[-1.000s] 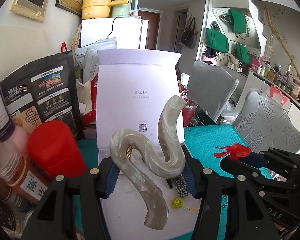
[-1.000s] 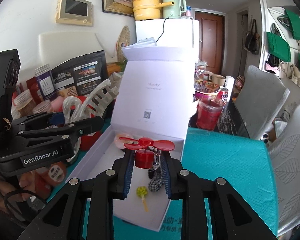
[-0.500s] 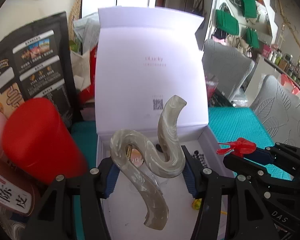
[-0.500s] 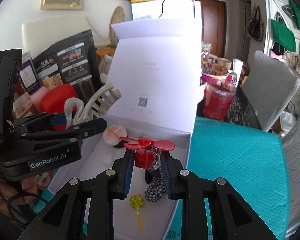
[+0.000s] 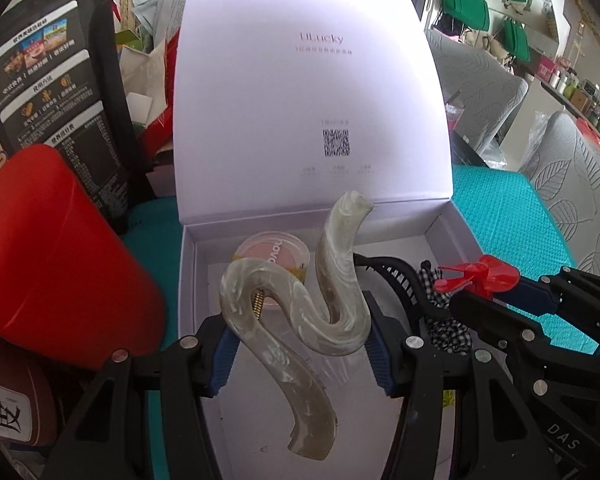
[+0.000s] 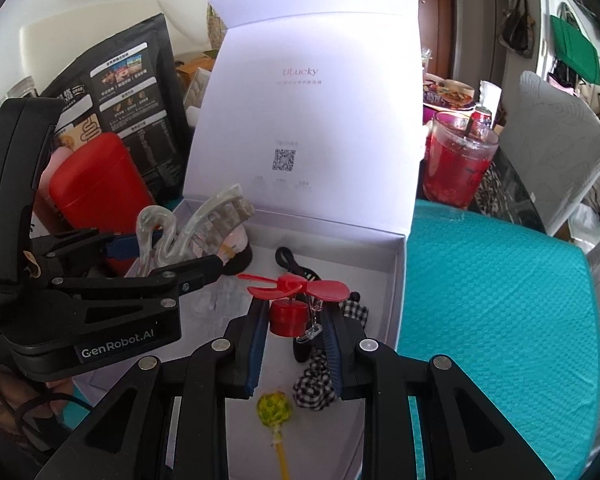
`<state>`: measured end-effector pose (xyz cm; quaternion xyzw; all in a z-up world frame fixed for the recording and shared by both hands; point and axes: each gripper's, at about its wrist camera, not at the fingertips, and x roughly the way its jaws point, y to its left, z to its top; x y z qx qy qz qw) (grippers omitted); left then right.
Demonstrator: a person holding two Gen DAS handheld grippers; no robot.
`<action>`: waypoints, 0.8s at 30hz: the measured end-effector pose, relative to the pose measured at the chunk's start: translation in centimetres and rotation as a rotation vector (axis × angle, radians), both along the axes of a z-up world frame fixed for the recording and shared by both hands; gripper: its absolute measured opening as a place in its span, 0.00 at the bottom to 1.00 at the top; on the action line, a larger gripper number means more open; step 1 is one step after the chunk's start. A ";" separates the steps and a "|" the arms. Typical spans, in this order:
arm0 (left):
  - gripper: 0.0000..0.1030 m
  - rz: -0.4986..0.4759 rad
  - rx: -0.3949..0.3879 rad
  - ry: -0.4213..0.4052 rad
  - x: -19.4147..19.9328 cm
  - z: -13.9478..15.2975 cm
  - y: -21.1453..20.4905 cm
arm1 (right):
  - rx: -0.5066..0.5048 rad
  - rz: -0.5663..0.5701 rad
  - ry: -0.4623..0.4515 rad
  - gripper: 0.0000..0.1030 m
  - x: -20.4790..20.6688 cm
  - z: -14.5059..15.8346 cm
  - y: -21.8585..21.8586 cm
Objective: Organize rigid objects
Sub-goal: 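Open right tool to drop fan while left tool releases S clip in box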
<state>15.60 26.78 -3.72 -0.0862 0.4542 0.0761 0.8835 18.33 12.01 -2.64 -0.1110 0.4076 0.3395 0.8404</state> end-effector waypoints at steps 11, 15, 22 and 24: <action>0.54 -0.007 0.009 0.071 0.5 -1.5 0.2 | -0.025 -0.009 0.028 0.25 0.9 -1.3 0.7; 0.54 0.015 0.015 0.104 0.8 -2.0 0.4 | -0.031 -0.014 0.036 0.25 1.1 -1.7 0.9; 0.54 0.025 0.052 0.096 0.7 -1.6 0.0 | -0.041 -0.023 0.033 0.26 1.2 -1.6 0.9; 0.54 0.027 0.053 0.098 0.7 -1.5 -0.4 | -0.046 -0.027 0.028 0.26 1.1 -1.5 0.9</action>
